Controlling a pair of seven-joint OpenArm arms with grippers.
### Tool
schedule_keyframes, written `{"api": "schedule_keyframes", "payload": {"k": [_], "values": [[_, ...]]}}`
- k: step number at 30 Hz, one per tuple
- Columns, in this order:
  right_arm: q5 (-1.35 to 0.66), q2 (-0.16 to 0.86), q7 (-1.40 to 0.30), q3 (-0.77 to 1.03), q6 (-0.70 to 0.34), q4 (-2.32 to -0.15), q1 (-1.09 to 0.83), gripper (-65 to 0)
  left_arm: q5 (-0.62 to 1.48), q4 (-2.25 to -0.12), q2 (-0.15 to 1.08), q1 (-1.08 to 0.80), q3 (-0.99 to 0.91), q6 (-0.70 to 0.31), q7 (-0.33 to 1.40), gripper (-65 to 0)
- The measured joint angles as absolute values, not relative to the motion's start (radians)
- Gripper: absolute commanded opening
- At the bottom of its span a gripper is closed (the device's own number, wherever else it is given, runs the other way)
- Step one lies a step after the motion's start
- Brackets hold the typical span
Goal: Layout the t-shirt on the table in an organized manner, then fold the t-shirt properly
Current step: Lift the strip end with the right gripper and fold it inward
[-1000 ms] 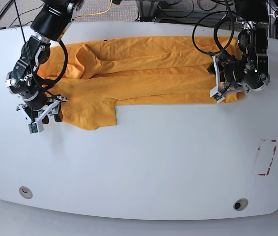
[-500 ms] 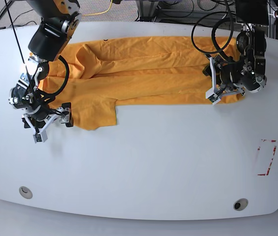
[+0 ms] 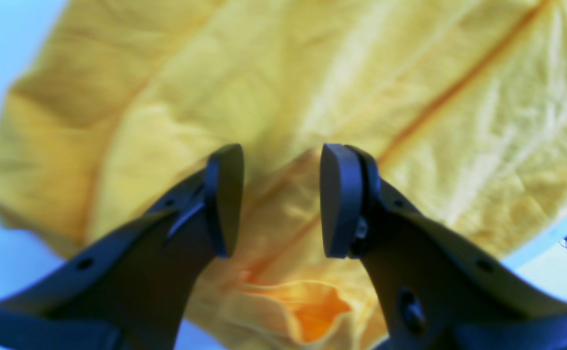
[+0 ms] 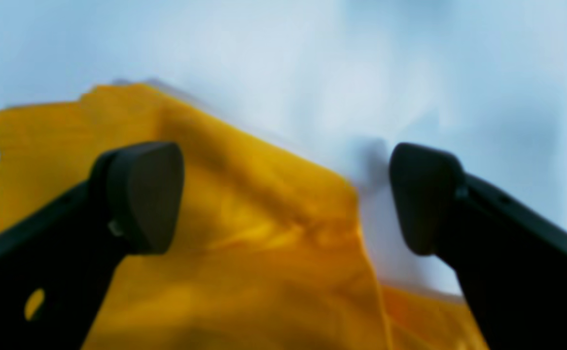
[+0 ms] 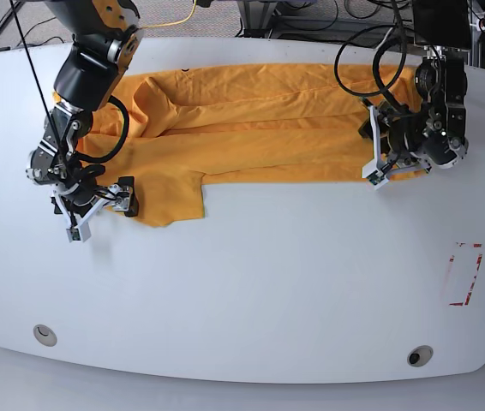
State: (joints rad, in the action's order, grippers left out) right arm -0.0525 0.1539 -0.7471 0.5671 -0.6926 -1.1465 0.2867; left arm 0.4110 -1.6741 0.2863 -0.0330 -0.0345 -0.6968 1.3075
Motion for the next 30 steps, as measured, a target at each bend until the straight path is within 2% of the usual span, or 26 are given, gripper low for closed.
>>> {"api": "schedule_keyframes", "payload": {"k": [7, 9, 12, 13, 16, 21, 27, 30], "values": [[-0.056, 0.127, -0.733, 0.569, -0.692, -1.153, 0.281, -0.2, 0.411, -1.675, 0.289, -0.018, -0.035, -0.697, 1.294, -41.3], [-0.056, 0.121, -0.731, 0.569, -0.692, -1.153, 0.282, -4.3, 0.412, -1.674, 0.289, -0.022, -0.035, -0.697, 1.294, -41.3], [-0.057, 0.114, -0.728, 0.568, -0.693, -1.153, 0.281, -15.1, 0.411, -1.674, 0.289, -0.022, -0.035, -0.697, 1.297, -41.3], [-0.056, 0.113, -0.728, 0.568, -0.693, -1.153, 0.281, -21.2, 0.411, -1.674, 0.289, -0.021, -0.035, -0.697, 1.297, -41.3], [-0.056, 0.107, -0.732, 0.569, -0.692, -1.153, 0.281, -33.3, 0.411, -1.674, 0.289, -0.019, -0.035, -0.697, 1.296, -41.3], [-0.056, 0.094, -0.734, 0.569, -0.692, -1.153, 0.279, -50.1, 0.411, -1.674, 0.288, -0.019, -0.035, -0.697, 1.295, -41.3], [-0.056, 0.089, -0.737, 0.541, -0.692, -1.151, 0.278, -62.8, 0.411, -1.674, 0.288, -0.019, -0.035, -0.697, 1.295, -41.3], [-0.056, 0.094, -0.738, 0.501, -0.692, -1.153, 0.276, -65.0, 0.412, -1.672, 0.288, -0.019, -0.035, -0.697, 1.293, -41.3]]}}
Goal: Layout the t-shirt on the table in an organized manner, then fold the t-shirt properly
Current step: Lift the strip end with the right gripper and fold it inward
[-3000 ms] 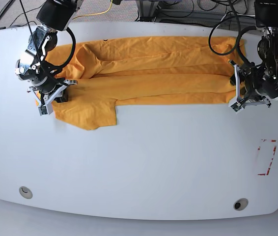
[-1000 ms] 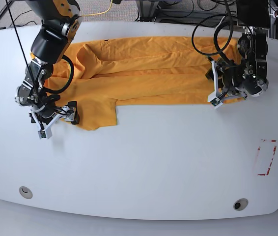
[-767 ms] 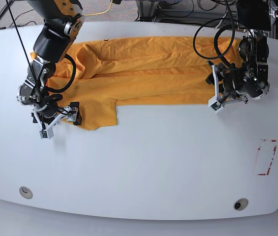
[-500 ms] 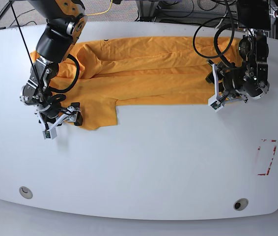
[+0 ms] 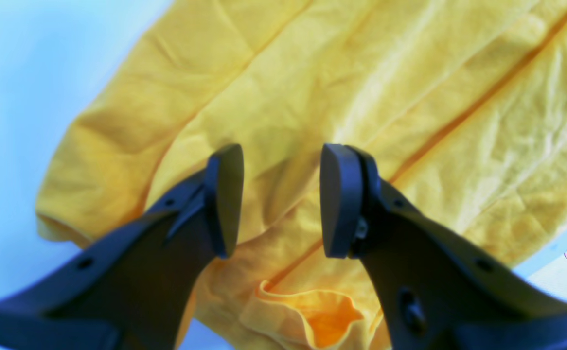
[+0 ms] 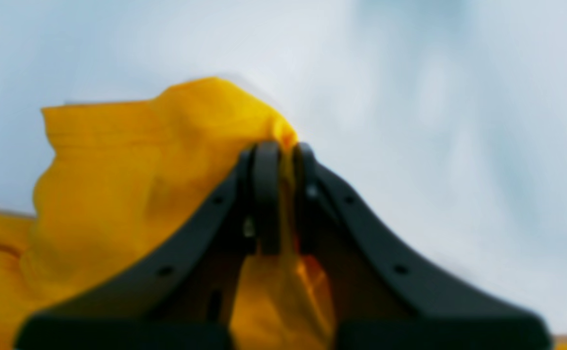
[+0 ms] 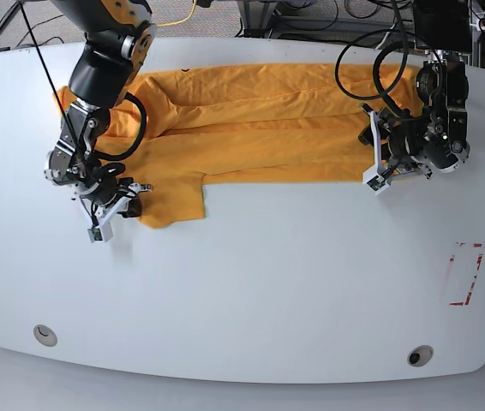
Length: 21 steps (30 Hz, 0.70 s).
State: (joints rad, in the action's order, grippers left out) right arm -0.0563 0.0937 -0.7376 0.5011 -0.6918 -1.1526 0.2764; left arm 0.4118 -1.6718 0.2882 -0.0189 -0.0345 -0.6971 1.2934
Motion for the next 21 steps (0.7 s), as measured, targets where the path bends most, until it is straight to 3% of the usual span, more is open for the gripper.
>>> {"api": "schedule_keyframes", "payload": {"k": [6, 21], "values": [[-0.056, 0.086, -0.765, 0.482, -0.693, -1.182, 0.273, -65.0, 0.414, -1.622, 0.289, -0.013, -0.034, -0.697, 1.28, -41.3], [-0.127, 0.046, -1.142, 0.472, -0.7, -1.618, 0.19, -65.0, 0.43, -1.547, 0.29, 0.015, -0.035, -0.697, 1.221, -41.3]]}}
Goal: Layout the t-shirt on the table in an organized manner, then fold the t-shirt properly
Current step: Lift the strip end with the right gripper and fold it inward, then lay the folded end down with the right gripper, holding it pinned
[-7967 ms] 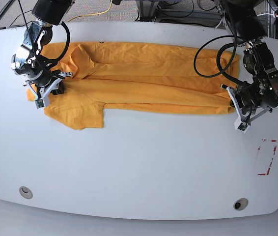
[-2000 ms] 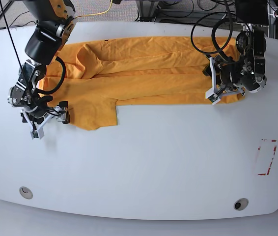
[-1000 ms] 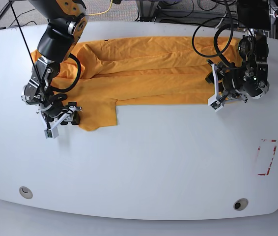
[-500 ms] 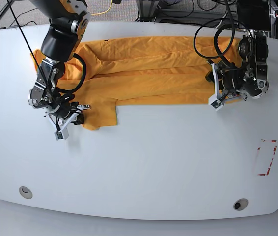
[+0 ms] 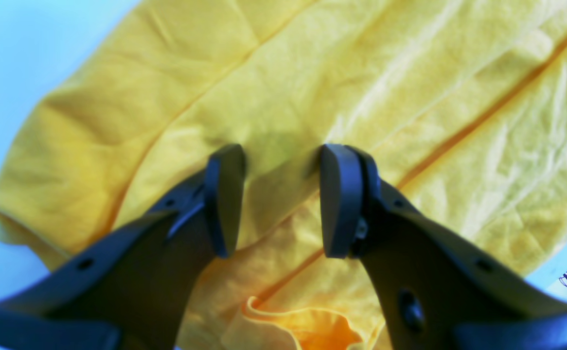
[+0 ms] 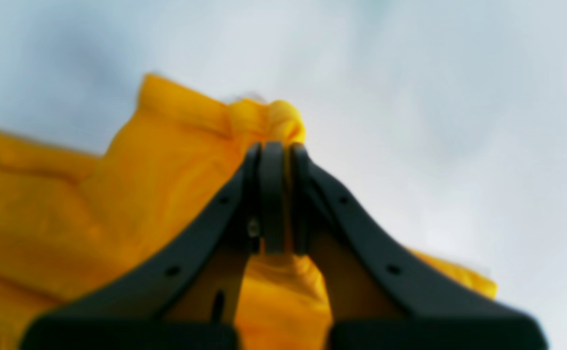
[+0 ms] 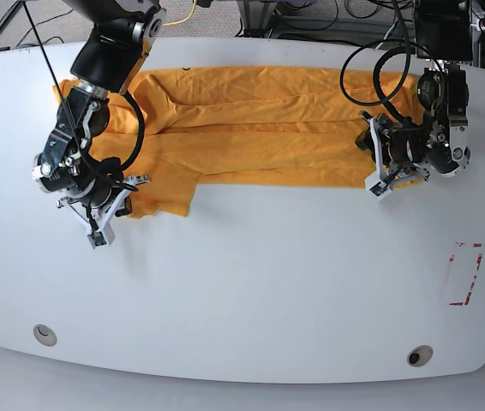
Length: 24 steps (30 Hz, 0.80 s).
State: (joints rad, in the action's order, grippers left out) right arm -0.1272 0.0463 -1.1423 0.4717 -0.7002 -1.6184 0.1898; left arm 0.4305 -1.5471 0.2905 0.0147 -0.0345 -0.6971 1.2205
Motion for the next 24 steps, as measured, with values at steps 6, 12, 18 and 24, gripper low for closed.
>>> {"api": "schedule_keyframes", "payload": {"k": [6, 12, 18, 24], "values": [[-0.245, 0.059, -1.259, 0.432, -0.697, -1.729, 0.097, -65.0, 0.43, -1.542, 0.29, 0.026, -0.033, -0.697, 1.219, -41.3], [-0.422, 0.07, -1.318, 0.36, -0.699, -1.85, -0.005, -65.0, 0.422, -1.54, 0.289, 0.038, -0.007, -0.697, 1.225, -41.3], [-0.567, 0.093, -1.346, 0.31, -0.696, -1.946, -0.088, -65.0, 0.422, -1.536, 0.289, 0.039, -0.007, -0.697, 1.222, -41.3], [-0.693, 0.128, -1.354, 0.312, -0.696, -1.97, -0.15, -65.0, 0.442, -1.497, 0.291, 0.067, -0.008, -0.698, 1.225, -41.3]]}}
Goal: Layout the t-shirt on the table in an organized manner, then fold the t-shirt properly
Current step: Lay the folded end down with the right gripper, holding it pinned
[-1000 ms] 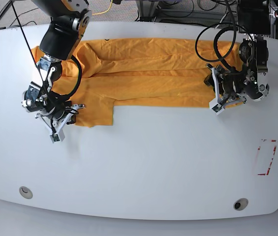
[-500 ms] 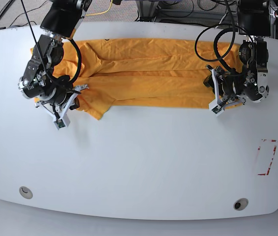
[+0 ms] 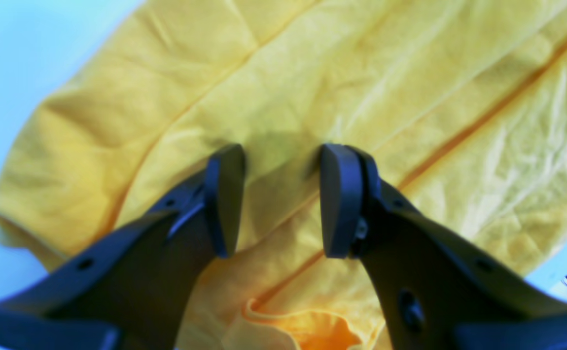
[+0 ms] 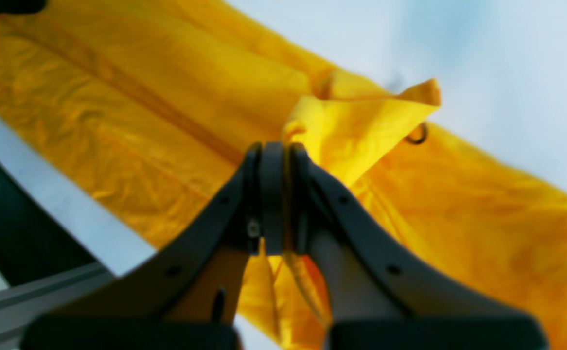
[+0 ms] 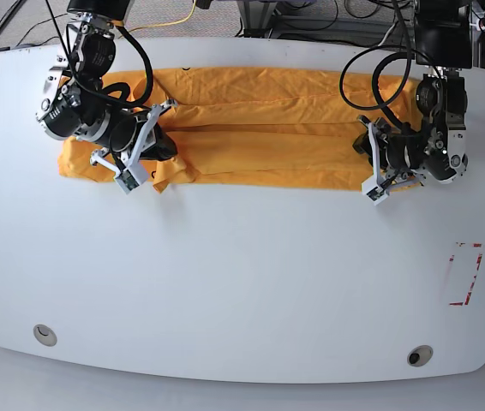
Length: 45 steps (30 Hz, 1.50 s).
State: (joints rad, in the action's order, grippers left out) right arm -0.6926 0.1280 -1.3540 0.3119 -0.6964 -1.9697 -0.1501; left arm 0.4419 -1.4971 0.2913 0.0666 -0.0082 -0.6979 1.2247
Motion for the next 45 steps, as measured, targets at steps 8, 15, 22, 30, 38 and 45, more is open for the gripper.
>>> {"api": "schedule_keyframes", "payload": {"k": [8, 15, 22, 30, 38, 45], "values": [[-0.734, 0.169, -1.358, 0.311, -0.696, -1.969, -0.215, -63.4, 0.456, -1.462, 0.291, 0.08, -0.009, -0.701, 1.214, -41.3], [-0.738, 0.209, -1.359, 0.272, -0.696, -1.969, -0.263, -33.9, 0.457, -1.459, 0.292, 0.084, -0.01, -0.701, 1.214, -41.3], [-0.743, 0.278, -1.357, 0.179, -0.697, -1.969, -0.302, -3.8, 0.456, -1.451, 0.289, 0.096, -0.01, -0.704, 1.213, -41.3], [-0.746, 0.305, -1.351, 0.266, -0.697, -1.969, -0.292, -1.7, 0.453, -1.45, 0.289, 0.097, -0.007, -0.704, 1.208, -41.3], [-0.737, 0.31, -1.343, 0.336, -0.696, -1.956, -0.194, -2.2, 0.445, -1.45, 0.29, 0.099, 0.008, -0.704, 1.206, -41.3], [-0.737, 0.28, -1.287, 0.333, -0.697, -1.831, -0.174, -16.3, 0.438, -1.455, 0.292, 0.103, 0.038, -0.698, 1.206, -41.3]]}}
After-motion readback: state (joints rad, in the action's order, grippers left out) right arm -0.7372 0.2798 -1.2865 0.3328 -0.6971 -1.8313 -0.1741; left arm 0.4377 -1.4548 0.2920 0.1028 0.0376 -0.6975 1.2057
